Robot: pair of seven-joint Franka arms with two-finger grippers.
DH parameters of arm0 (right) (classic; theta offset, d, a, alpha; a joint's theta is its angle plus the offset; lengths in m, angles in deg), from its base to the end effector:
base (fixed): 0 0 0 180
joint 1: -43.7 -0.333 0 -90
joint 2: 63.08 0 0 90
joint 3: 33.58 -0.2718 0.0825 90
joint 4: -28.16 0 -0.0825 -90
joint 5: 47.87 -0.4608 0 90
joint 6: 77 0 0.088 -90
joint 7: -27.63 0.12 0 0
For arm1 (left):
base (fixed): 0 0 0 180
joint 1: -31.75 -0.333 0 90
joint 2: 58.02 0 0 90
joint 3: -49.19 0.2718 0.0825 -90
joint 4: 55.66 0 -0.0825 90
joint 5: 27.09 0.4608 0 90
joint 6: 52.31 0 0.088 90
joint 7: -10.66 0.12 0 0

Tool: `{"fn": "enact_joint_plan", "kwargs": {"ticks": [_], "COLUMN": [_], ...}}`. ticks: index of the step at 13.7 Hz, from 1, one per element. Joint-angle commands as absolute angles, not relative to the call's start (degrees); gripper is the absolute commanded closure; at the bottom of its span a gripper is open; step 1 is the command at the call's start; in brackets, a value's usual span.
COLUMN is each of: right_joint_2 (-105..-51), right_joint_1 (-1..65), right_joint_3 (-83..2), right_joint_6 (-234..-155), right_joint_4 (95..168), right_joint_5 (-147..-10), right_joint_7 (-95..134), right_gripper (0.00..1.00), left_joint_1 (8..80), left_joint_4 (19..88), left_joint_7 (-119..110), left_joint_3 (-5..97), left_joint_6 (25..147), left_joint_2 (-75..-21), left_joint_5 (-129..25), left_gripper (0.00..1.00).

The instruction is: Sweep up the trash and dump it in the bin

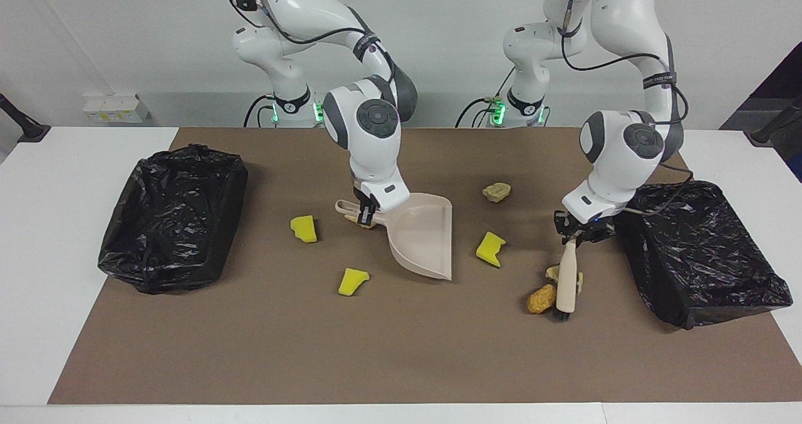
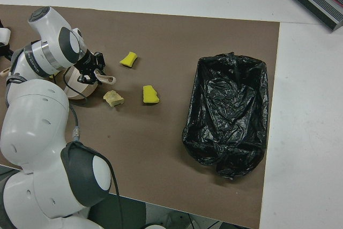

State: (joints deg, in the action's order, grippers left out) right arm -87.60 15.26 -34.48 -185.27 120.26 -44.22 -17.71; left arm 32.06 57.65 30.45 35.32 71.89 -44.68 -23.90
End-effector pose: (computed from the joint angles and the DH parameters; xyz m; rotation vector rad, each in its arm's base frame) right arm 0.6189 0.3408 0.2820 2.4434 1.9098 -0.2353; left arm 0.6262 -0.1559 0.2502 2.9804 -0.9542 -0.0543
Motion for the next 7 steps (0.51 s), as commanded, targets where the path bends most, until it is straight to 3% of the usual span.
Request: {"fn": "enact_joint_plan", "kwargs": {"ticks": [1, 7], "right_joint_2": [-87.07, -86.63], "right_joint_1": [15.48, 15.57], "right_joint_3": [-34.81, -34.81], "right_joint_6": [-186.6, -187.57], "right_joint_4": [121.24, 122.73], "right_joint_5": [-43.22, -43.22], "right_joint_7": [-16.58, -16.76], "right_gripper": [1.0, 1.0], "left_joint_1": [35.61, 47.73], "left_joint_4": [61.13, 62.29], "left_joint_7": [30.62, 17.27], "left_joint_3": [35.74, 35.57], "left_joint_6": [69.77, 67.23], "left_joint_2": [-47.2, -49.41], "left_joint_5": [-24.18, -32.0], "left_gripper": [1.0, 1.0]}}
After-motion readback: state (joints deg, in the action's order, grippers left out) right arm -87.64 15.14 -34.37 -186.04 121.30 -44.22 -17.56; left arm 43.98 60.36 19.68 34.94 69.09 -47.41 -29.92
